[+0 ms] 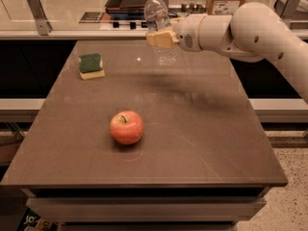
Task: Place water bottle upright
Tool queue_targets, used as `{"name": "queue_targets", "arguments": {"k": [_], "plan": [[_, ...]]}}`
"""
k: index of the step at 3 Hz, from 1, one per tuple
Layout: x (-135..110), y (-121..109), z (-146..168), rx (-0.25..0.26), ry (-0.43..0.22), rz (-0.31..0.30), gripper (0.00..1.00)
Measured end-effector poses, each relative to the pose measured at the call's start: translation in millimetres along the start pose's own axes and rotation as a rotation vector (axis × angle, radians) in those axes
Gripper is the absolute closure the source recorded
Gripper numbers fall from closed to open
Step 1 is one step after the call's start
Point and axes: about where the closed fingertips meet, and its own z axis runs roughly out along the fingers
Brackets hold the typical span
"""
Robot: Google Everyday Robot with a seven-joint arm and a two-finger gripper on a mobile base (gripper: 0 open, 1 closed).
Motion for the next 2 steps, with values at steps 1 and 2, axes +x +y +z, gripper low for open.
{"name": "queue_targets", "arguments": {"k": [1, 2], "plan": [[12.3, -7.0, 3.1, -0.005, -0.034, -0.016, 1.0], [23.8, -8.9, 3.8, -0.01, -0.081, -0.041, 1.0]]}}
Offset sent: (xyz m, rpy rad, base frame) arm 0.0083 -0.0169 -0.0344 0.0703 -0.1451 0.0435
